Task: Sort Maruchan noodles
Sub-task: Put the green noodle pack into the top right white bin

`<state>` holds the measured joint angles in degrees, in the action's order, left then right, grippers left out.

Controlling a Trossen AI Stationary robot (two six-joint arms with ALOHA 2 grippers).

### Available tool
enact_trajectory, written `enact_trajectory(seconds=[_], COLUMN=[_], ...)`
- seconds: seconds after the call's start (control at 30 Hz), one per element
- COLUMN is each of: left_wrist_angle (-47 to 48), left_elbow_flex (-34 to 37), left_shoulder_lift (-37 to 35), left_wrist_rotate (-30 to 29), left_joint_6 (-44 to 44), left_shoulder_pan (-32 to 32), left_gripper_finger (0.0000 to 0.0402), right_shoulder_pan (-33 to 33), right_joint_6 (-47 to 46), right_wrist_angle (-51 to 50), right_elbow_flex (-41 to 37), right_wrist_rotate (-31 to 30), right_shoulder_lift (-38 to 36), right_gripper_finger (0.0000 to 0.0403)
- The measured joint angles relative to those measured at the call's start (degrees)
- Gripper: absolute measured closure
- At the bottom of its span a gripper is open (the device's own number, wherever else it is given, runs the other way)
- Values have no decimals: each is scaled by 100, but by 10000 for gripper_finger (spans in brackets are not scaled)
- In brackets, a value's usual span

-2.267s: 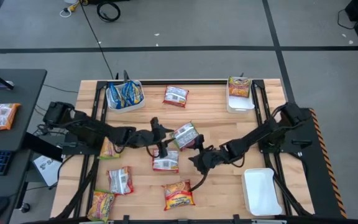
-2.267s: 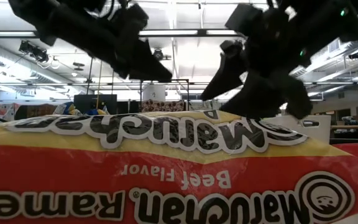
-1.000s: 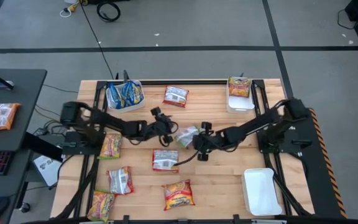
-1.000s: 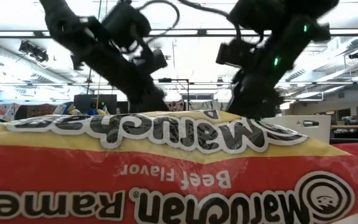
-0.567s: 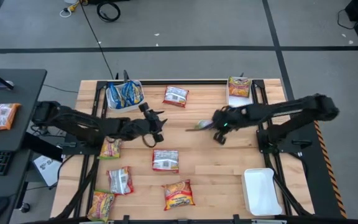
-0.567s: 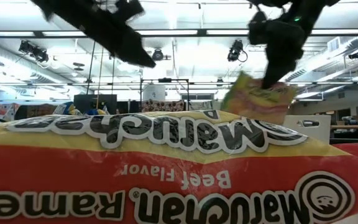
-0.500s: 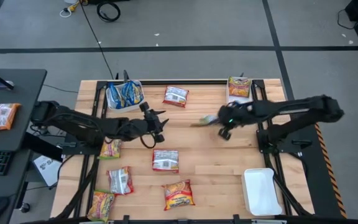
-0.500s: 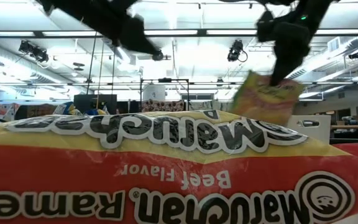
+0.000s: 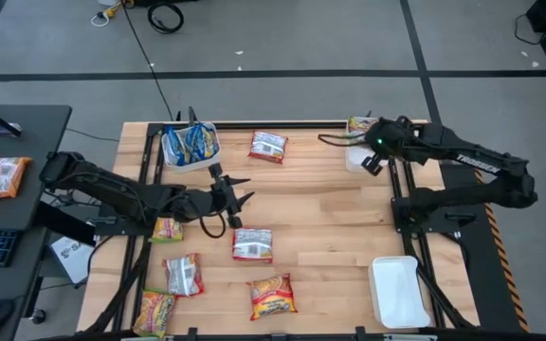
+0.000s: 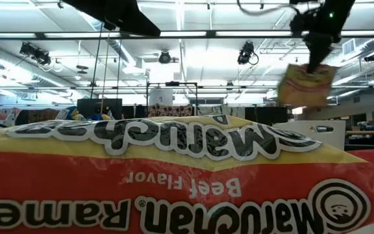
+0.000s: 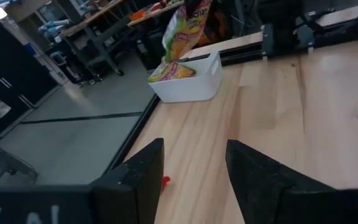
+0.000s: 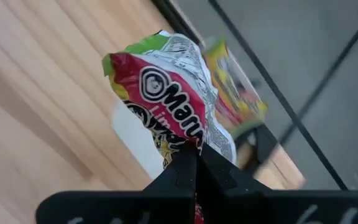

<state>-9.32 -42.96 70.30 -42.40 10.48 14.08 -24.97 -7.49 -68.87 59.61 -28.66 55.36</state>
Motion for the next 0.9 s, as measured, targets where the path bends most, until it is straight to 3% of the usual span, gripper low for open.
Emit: enact_trajectory(seconds=[0.1, 0.3, 0.63, 0.9], left_wrist_angle=[11, 101, 1676, 2233], left_elbow_flex=[0, -1, -1, -7], left_shoulder_lift=[0, 0, -167, -776], left_wrist_rotate=[4, 21, -154, -172], left_joint_6=[-117, -394, -934, -1029], left_shoulder_pan=[43, 174, 174, 147], left_gripper_finger=[223, 223, 231, 233], right_shoulder_pan=[-463, -1283, -2276, -2441], right_joint_6=[387, 1178, 2117, 2538], right_wrist_angle=[-197, 285, 604, -341], right_elbow_flex=[-130, -438, -467, -473], right_wrist_rotate=[170, 1236, 2207, 2245], right_shoulder_lift=[102, 312, 882, 1321], right_gripper_finger=[398, 398, 397, 397])
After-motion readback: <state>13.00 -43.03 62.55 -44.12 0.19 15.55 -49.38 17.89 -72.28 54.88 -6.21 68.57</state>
